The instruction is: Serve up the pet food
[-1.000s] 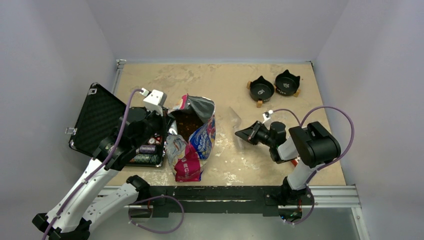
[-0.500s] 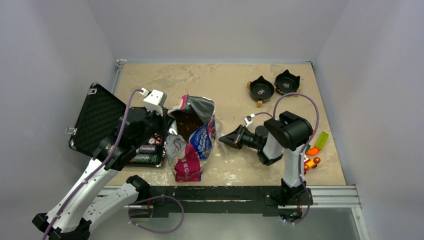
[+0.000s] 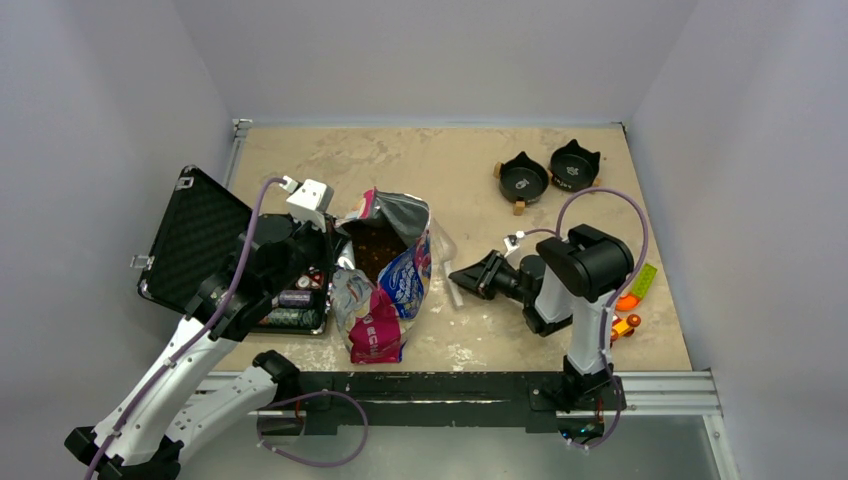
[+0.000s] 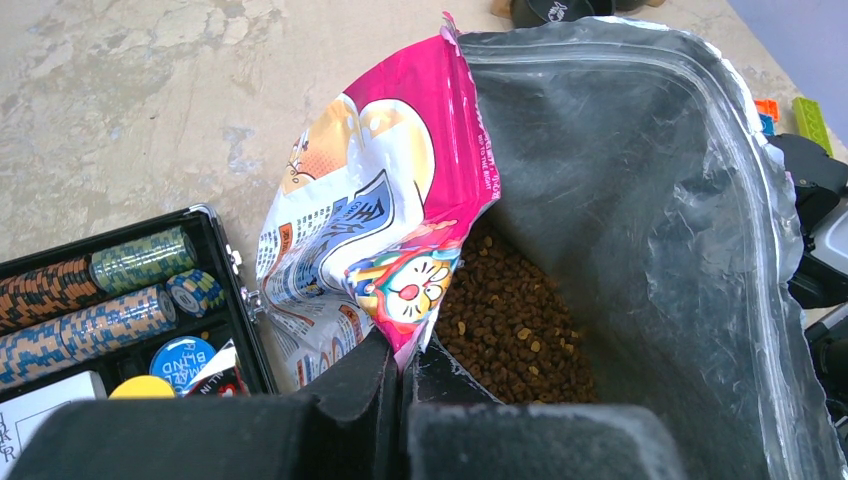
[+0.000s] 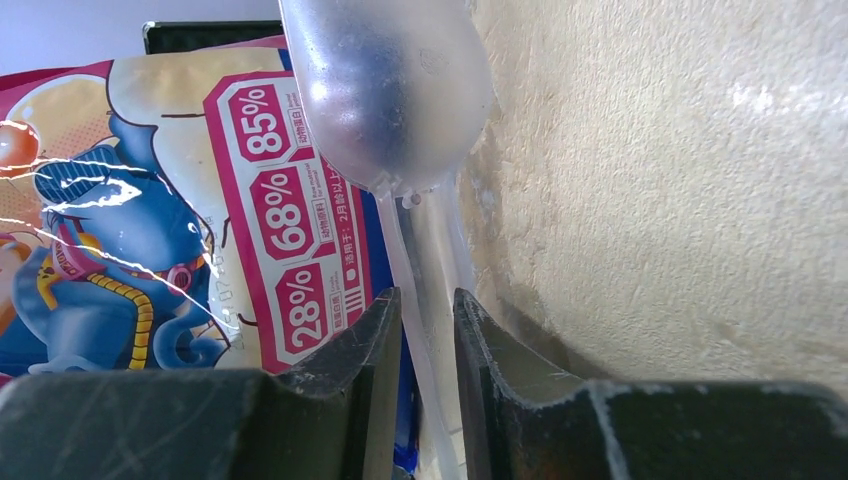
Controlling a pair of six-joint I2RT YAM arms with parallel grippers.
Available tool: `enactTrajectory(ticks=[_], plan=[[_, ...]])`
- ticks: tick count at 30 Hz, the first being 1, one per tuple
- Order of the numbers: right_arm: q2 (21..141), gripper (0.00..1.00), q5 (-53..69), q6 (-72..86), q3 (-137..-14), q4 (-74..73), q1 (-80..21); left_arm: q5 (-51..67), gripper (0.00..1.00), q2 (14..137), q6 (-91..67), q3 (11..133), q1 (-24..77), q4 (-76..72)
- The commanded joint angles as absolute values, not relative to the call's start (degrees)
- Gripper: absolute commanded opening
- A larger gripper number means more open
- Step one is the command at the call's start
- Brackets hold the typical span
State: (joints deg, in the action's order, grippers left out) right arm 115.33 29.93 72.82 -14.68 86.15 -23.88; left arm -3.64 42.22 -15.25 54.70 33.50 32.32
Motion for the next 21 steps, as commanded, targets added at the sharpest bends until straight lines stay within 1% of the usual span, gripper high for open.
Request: enactTrajectory(ticks=[1, 7, 16, 17, 19, 20, 21], plan=[[113.3, 0.28, 28.5, 68.6, -13.7, 83.8, -23.1, -3.5, 0.00, 41.4, -14.4, 56.6, 33.1, 19.1], [105.6, 0.39, 28.5, 63.6, -14.1, 75.1, -23.2, -3.6, 0.00, 41.5, -14.4, 56.6, 33.1, 19.1], [97.7, 0.45, 26.3, 57.4, -15.8, 63.0, -23.3, -3.5, 0.00, 41.6, -14.5, 56.7, 33.1, 19.1], [96.5, 0.50, 25.6, 56.2, -16.0, 61.1, -23.3, -3.6, 0.00, 41.6, -14.4, 56.7, 33.1, 19.1], [93.2, 0.69, 23.7, 52.7, -16.4, 56.1, -23.6, -3.5, 0.00, 41.6, -14.5, 56.7, 33.1, 19.1], [91.1, 0.77, 22.3, 50.5, -16.8, 53.4, -24.3, -3.4, 0.00, 41.6, -14.5, 56.6, 33.1, 19.1], [88.7, 0.80, 20.4, 47.8, -17.6, 49.2, -25.1, -3.4, 0.00, 41.7, -14.5, 56.7, 33.1, 19.1]])
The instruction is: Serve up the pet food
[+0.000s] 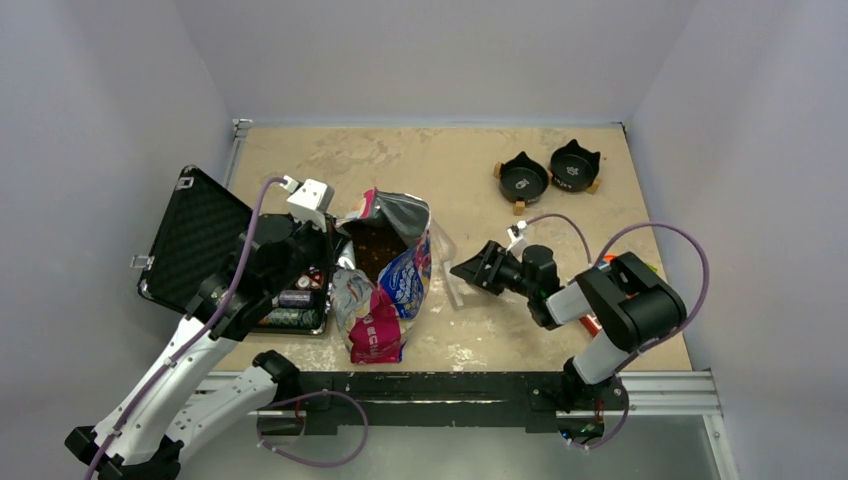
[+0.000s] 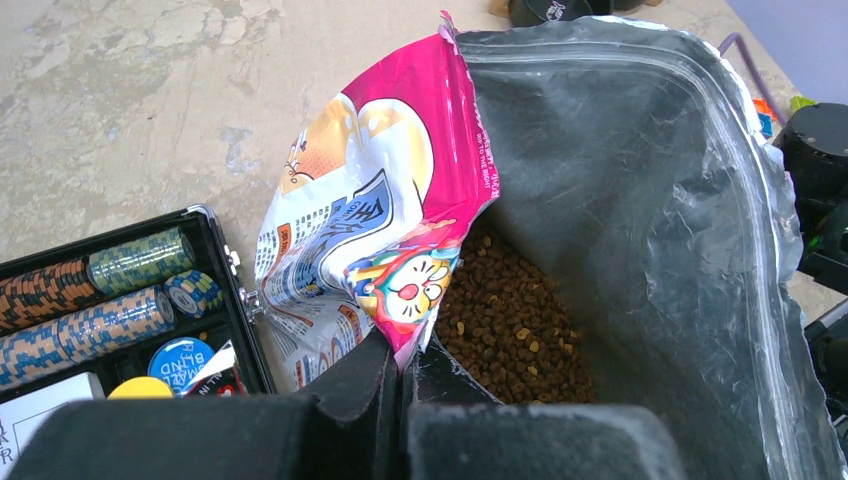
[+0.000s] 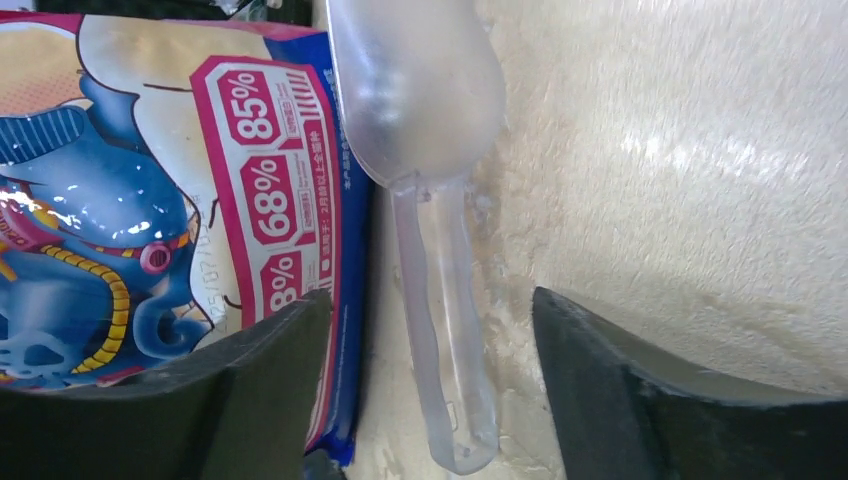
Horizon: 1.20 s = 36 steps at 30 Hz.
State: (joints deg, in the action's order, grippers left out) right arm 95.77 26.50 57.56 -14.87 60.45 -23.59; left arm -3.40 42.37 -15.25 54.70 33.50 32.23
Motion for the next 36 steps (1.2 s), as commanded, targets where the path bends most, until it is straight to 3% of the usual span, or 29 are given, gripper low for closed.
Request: enactTrajectory(ticks=[1, 5, 14, 22, 27, 32, 36], plan=[[86.3, 0.82, 17.9, 44.8, -18.8, 43.9, -26.3, -3.3, 0.00, 41.7, -14.5, 56.6, 33.1, 19.1], [81.0, 0.87, 1.2, 32.9, -25.8, 26.7, -35.5, -3.0, 0.00, 41.7, -14.7, 56.7, 33.1, 19.1], [89.3, 0.90, -30.9, 29.9, -36.1, 19.6, -51.8, -3.4, 0.00, 41.7, -14.6, 56.5, 33.1, 19.1], [99.2, 0.86, -40.6, 32.7, -36.7, 23.3, -57.9, -3.5, 0.00, 41.8, -14.5, 56.5, 33.1, 19.1], [101.0, 0.70, -44.9, 35.8, -30.7, 31.3, -60.1, -3.5, 0.00, 41.9, -14.5, 56.6, 33.1, 19.1], [106.9, 0.65, -46.1, 34.8, -25.1, 44.4, -62.0, -3.6, 0.00, 41.9, -14.6, 56.6, 33.1, 19.1], [110.3, 0.57, -46.8, 40.0, -26.5, 40.8, -62.9, -3.9, 0.00, 41.9, -14.4, 56.4, 33.1, 19.1]])
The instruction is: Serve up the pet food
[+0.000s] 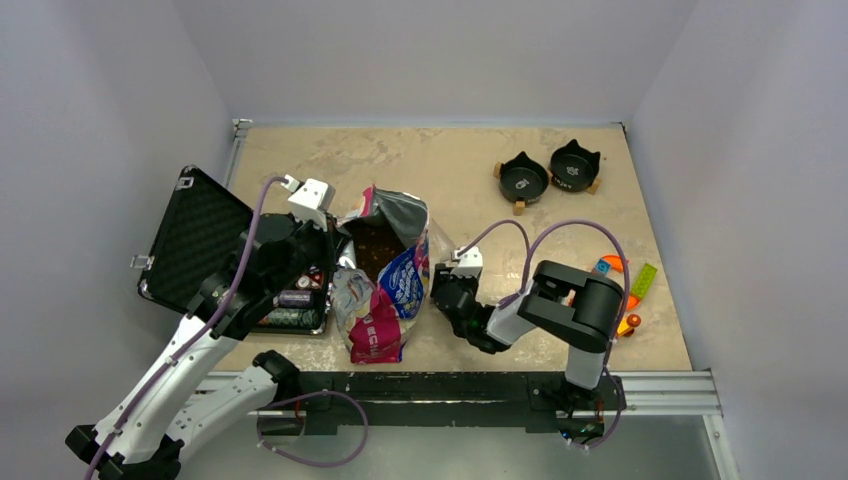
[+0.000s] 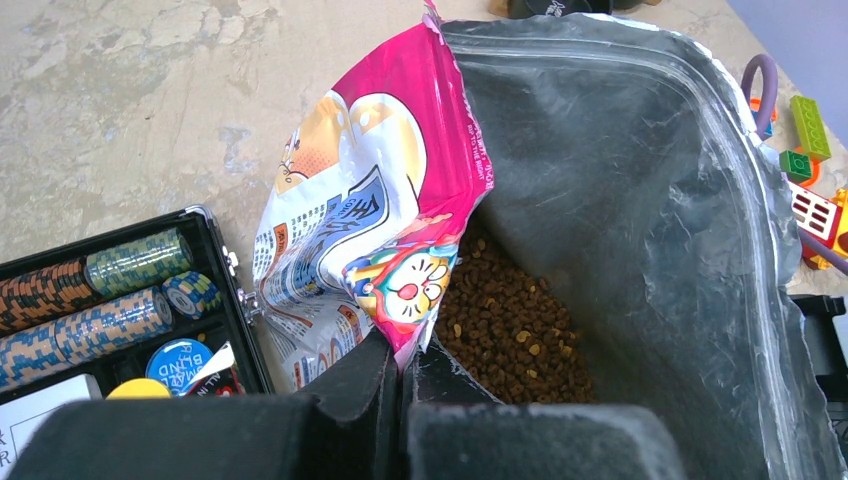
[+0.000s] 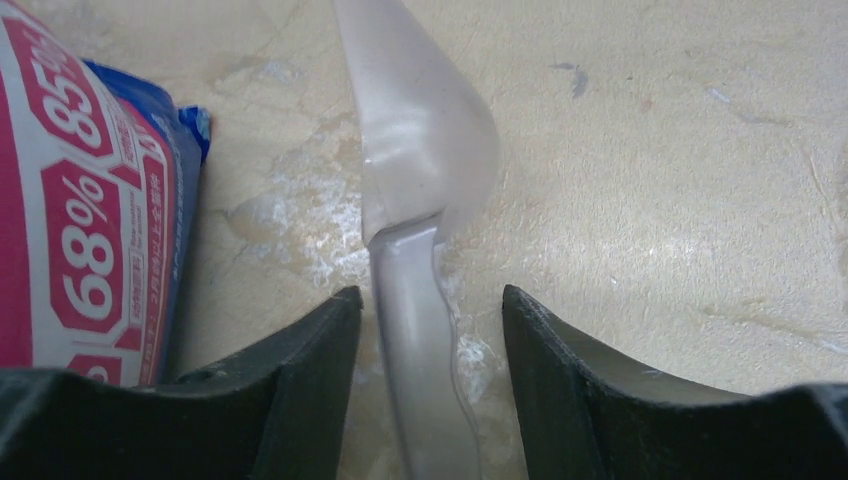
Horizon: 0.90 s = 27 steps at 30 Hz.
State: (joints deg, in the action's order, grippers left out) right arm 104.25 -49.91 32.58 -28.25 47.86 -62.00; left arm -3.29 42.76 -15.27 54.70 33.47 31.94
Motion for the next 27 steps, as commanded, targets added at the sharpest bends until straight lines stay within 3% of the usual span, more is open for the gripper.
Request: enactTrajectory(ticks=[1, 5, 7, 13, 21, 27], plan=[[110.7, 0.52, -47.4, 41.3, -26.6, 39.5, -63.1, -3.9, 0.00, 41.9, -14.4, 56.4, 33.1, 19.1], [107.8, 0.25, -48.1, 42.7, -23.8, 39.9, -63.2, -3.4, 0.00, 42.2, -14.5, 56.5, 33.1, 19.0], [103.6, 0.00, -49.7, 44.1, -22.9, 36.3, -63.2, -3.3, 0.00, 42.2, -14.5, 56.4, 33.1, 19.0], [80.1, 0.00, -46.4, 46.6, -18.6, 18.5, -63.1, -3.9, 0.00, 42.0, -14.1, 56.2, 33.1, 18.8], [37.7, 0.00, -20.1, 41.2, -23.0, -15.2, -58.6, -2.8, 0.00, 42.8, -13.0, 56.5, 33.1, 18.8], [25.8, 0.00, -9.2, 38.6, -33.4, -27.3, -56.2, 0.6, 0.00, 43.6, -12.7, 56.4, 33.1, 18.3]])
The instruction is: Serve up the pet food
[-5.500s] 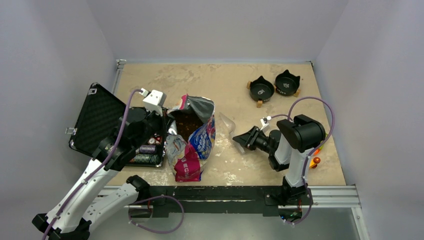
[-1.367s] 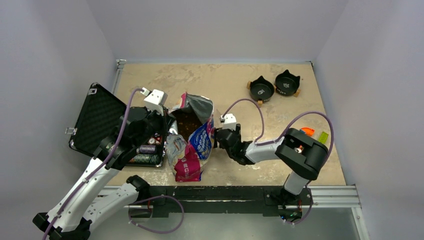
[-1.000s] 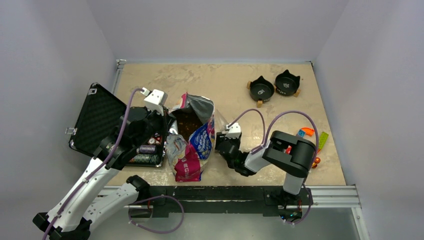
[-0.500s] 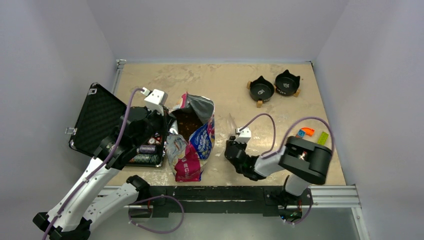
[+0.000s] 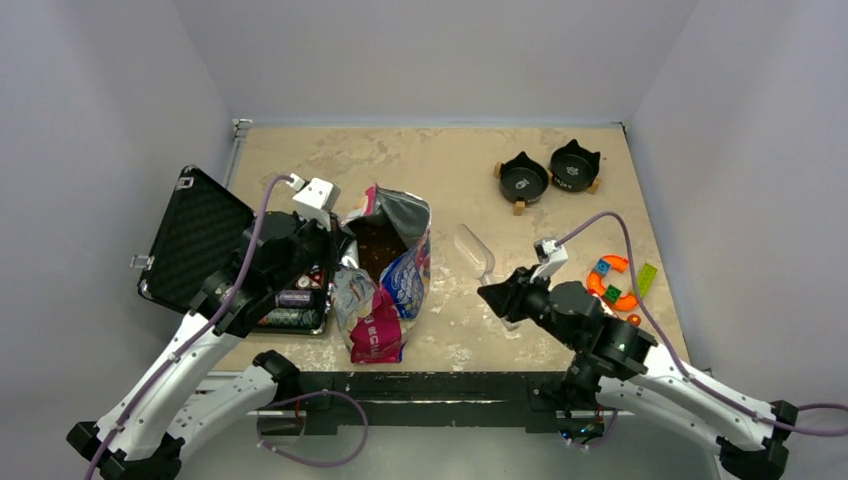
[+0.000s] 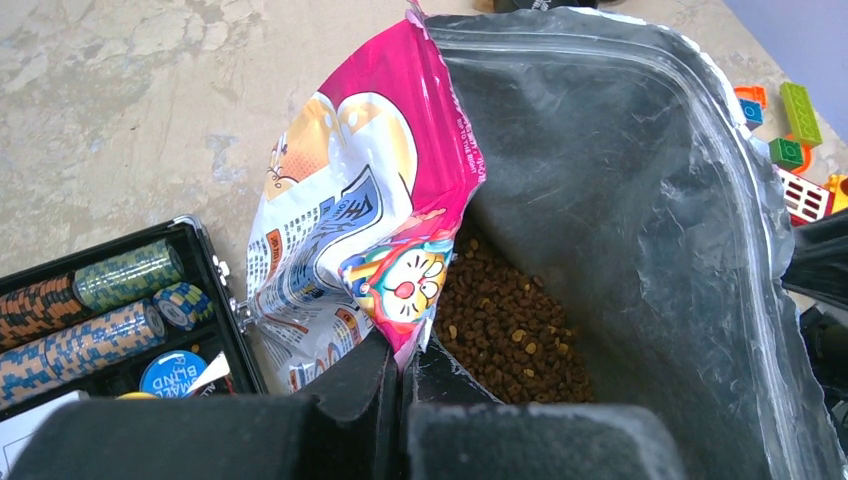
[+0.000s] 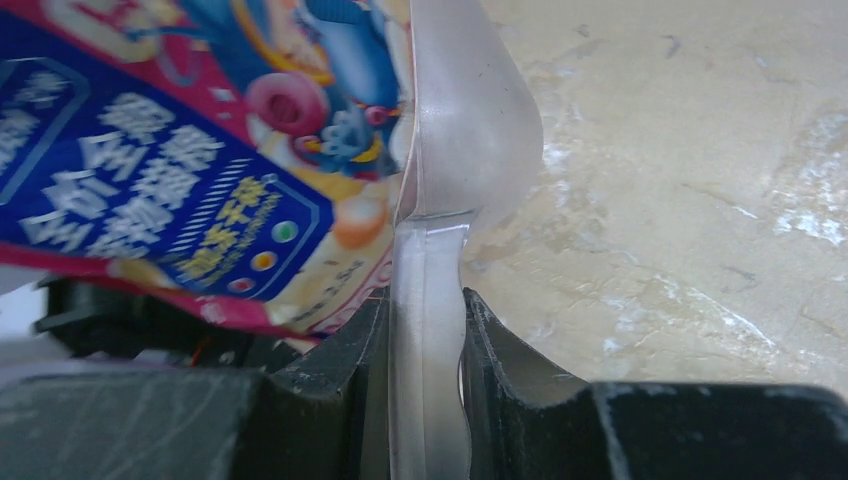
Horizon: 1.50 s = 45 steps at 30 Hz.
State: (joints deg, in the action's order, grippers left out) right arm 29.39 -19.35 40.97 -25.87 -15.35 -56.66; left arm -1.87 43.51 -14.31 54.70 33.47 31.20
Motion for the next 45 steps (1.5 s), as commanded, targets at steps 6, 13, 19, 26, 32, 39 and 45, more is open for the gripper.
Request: enactTrajectory(ticks=[6, 13, 19, 26, 32, 39, 45], plan=[[26.3, 0.00, -12.0, 28.9, -47.9, -36.3, -56.2, 6.2, 0.00, 45.4, -12.5, 56.6, 33.3, 19.1], [42.3, 0.00, -1.3, 29.8, -77.1, -50.6, -56.2, 1.4, 0.00, 52.7, -23.0, 69.9, 33.4, 37.4], [57.9, 0.00, 9.3, 34.9, -98.6, -63.6, -56.1, -1.5, 0.00, 56.1, -35.0, 81.4, 33.3, 46.1], [65.8, 0.00, 13.6, 31.5, -101.6, -63.1, -55.3, -0.6, 0.00, 56.3, -33.8, 83.1, 33.3, 44.9], [73.2, 0.00, 21.3, 31.1, -104.3, -66.1, -50.9, 5.8, 0.00, 57.3, -37.6, 84.8, 34.1, 42.7], [74.3, 0.00, 22.5, 27.2, -101.3, -73.4, -45.1, 2.9, 0.00, 63.9, -39.4, 86.5, 44.3, 35.2], [68.5, 0.00, 19.8, 25.3, -88.8, -77.0, -37.2, -2.5, 0.00, 73.1, -39.8, 93.8, 51.6, 36.1]])
